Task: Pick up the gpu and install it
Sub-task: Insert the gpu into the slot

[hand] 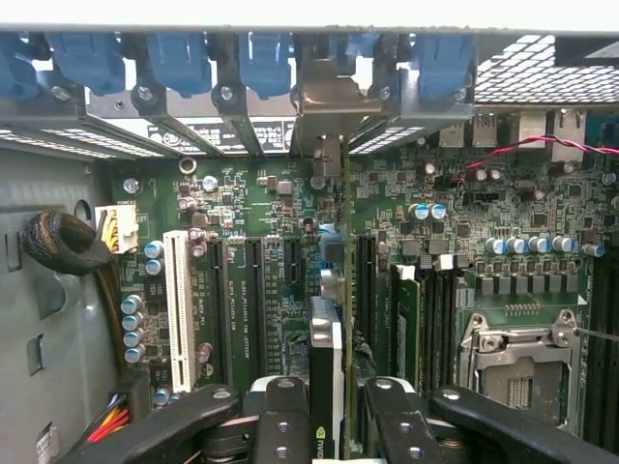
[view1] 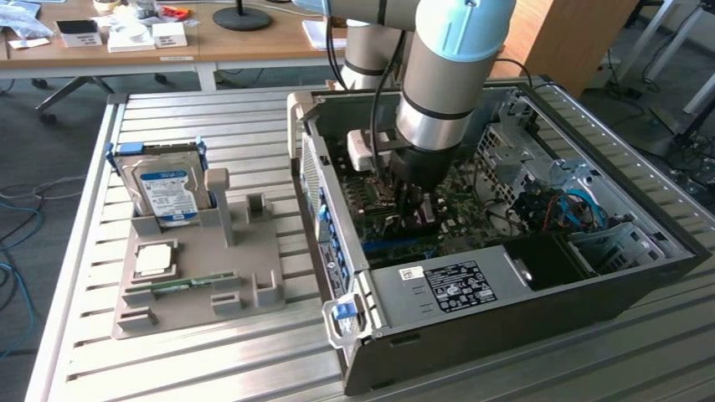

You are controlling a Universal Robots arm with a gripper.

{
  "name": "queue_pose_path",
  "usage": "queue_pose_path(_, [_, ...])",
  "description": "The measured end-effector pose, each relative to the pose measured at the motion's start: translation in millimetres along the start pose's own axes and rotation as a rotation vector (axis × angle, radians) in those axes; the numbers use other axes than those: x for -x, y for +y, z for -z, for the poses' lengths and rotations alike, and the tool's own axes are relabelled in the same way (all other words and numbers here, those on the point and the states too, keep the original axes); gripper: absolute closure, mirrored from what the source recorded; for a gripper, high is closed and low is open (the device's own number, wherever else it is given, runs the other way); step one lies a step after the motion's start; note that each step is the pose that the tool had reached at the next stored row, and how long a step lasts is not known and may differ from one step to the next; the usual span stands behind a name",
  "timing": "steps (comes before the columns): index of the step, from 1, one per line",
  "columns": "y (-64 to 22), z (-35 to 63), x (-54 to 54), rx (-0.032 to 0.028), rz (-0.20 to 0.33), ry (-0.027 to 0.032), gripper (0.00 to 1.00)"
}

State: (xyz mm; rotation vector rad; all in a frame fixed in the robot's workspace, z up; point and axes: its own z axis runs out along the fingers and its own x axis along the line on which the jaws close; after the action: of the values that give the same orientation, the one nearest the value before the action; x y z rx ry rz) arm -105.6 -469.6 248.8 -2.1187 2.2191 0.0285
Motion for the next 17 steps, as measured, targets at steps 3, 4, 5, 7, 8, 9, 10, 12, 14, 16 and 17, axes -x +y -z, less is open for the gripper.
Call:
queue_pose_path(3, [0.0, 0.0, -0.4, 0.0000, 0.000, 0.0000, 0.73])
queue_pose_path(4, [0.0, 0.1, -0.5, 0.0000, 0.000, 0.0001, 0.73])
queue_pose_path(5, [0.0, 0.0, -0.6, 0.0000, 0.000, 0.0000, 0.73])
queue_pose_path(7, [0.0, -0.1, -0.6, 0.0000, 0.000, 0.0006, 0.73])
queue_pose_path(8, [-0.1, -0.4, -0.6, 0.0000, 0.000, 0.0015, 0.73])
queue_pose_path(9, [-0.1, -0.6, -0.6, -0.0001, 0.000, 0.0035, 0.73])
queue_pose_path(10, [-0.1, -0.6, -0.6, -0.0001, 0.000, 0.0042, 0.73])
queue_pose_path(12, [0.0, -0.5, -0.6, -0.0002, 0.000, 0.0044, 0.73])
queue_pose_path(14, [0.0, -0.4, -0.5, -0.0002, 0.000, 0.0043, 0.73])
queue_pose_path(16, [-0.5, -0.4, -0.3, 0.0001, 0.000, 0.0057, 0.73])
queue_pose_path(17, [-0.8, -0.4, -0.1, 0.0003, 0.000, 0.0062, 0.73])
